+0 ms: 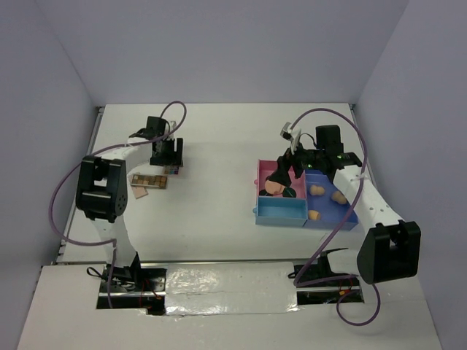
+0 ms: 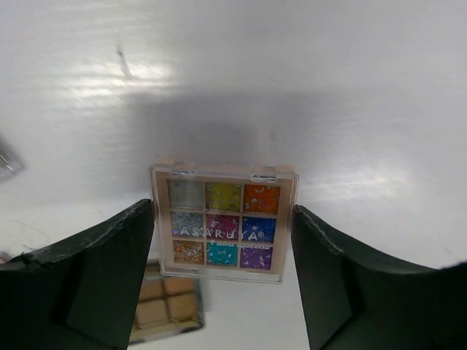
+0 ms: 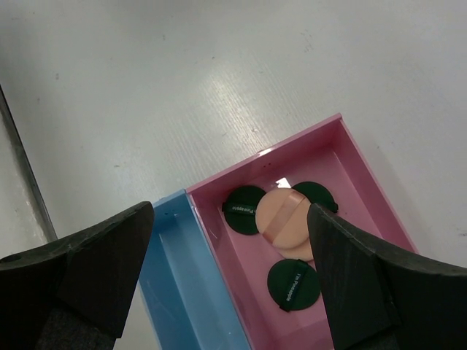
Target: Organize the makeup
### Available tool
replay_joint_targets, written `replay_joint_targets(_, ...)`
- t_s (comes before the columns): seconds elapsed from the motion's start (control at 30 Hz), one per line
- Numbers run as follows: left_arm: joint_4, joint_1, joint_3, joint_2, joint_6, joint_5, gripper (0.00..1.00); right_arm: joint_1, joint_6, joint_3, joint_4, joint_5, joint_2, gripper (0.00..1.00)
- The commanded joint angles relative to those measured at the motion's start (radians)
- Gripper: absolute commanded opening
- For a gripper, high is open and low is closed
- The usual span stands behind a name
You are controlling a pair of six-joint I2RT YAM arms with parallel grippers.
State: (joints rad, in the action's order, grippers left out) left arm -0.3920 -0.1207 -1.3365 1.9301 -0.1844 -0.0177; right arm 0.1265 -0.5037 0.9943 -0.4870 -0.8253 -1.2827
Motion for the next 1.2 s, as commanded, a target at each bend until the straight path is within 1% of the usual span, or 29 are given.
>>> replay_joint_targets(0.0, 0.137, -0.023, 0.075, -0.172, -0.079, -0.192, 0.17, -0.007, -0.010, 0.020, 0.018, 0.002, 0.039, 0.93)
replay_joint_targets(0.03, 0.194, -0.034, 0.100, -0.201, -0.085, -0.208, 0.17, -0.011, -0.009, 0.018, 0.018, 0.000, 0.040, 0.93)
replay_joint_targets(0.13, 0.277, -0.100, 0.180, -0.292, -0.104, -0.257, 0.17, -0.019, -0.010, 0.017, 0.013, -0.003, 0.043, 0.93)
replay_joint_targets(0.2, 0.327, -0.154, 0.241, -0.348, -0.134, -0.294, 0.16, -0.030, -0.012, 0.018, 0.005, -0.005, 0.046, 0.93)
replay_joint_targets(0.23, 0.390, -0.192, 0.288, -0.385, -0.167, -0.310, 0.16, -0.042, -0.013, 0.020, 0.004, -0.006, 0.051, 0.93)
replay_joint_targets(0.33, 0.510, -0.258, 0.350, -0.422, -0.219, -0.364, 0.16, -0.065, -0.013, 0.026, -0.001, -0.002, 0.059, 0.93)
replay_joint_targets(0.37, 0.580, -0.310, 0.381, -0.437, -0.262, -0.370, 0.16, -0.088, -0.007, 0.032, -0.001, -0.001, 0.063, 0.93)
replay_joint_targets(0.4, 0.611, -0.339, 0.391, -0.441, -0.283, -0.369, 0.16, -0.102, -0.003, 0.036, 0.002, -0.003, 0.065, 0.92)
replay_joint_targets(0.43, 0.637, -0.394, 0.410, -0.442, -0.326, -0.364, 0.16, -0.116, 0.004, 0.041, 0.005, -0.006, 0.065, 0.91)
replay_joint_targets(0.47, 0.691, -0.420, 0.416, -0.441, -0.343, -0.357, 0.16, -0.163, 0.017, 0.050, 0.011, -0.009, 0.065, 0.90)
replay_joint_targets(0.53, 0.732, -0.498, 0.425, -0.438, -0.389, -0.311, 0.16, -0.201, 0.033, 0.061, 0.018, -0.034, 0.062, 0.89)
replay_joint_targets(0.6, 0.790, -0.540, 0.430, -0.425, -0.415, -0.285, 0.16, -0.250, 0.037, 0.078, 0.015, -0.051, 0.057, 0.89)
replay_joint_targets(0.63, 0.808, -0.578, 0.427, -0.419, -0.431, -0.256, 0.16, -0.258, 0.034, 0.084, 0.008, -0.057, 0.053, 0.89)
replay_joint_targets(0.67, 0.830, -0.594, 0.424, -0.408, -0.435, -0.240, 0.16, -0.271, 0.019, 0.093, -0.005, -0.055, 0.051, 0.89)
replay_joint_targets(0.73, 0.851, -0.638, 0.412, -0.395, -0.449, -0.194, 0.16, -0.275, 0.011, 0.092, -0.010, -0.057, 0.055, 0.89)
replay_joint_targets(0.8, 0.886, -0.689, 0.395, -0.364, -0.458, -0.166, 0.13, -0.278, 0.008, 0.087, -0.012, -0.057, 0.063, 0.89)
replay_joint_targets(0.9, 0.920, -0.761, 0.355, -0.312, -0.464, -0.088, 0.10, -0.280, 0.020, 0.069, -0.004, -0.060, 0.078, 0.89)
replay_joint_targets(0.93, 0.918, -0.778, 0.340, -0.278, -0.464, -0.052, 0.08, -0.281, 0.024, 0.066, 0.002, -0.061, 0.083, 0.89)
replay_joint_targets(1.1, 0.886, -0.868, 0.226, -0.178, -0.471, 0.013, 0.08, -0.289, 0.028, 0.050, 0.001, -0.069, 0.105, 0.89)
replay_joint_targets(1.17, 0.872, -0.890, 0.211, -0.149, -0.471, 0.093, 0.08, -0.295, 0.025, 0.047, -0.001, -0.071, 0.108, 0.89)
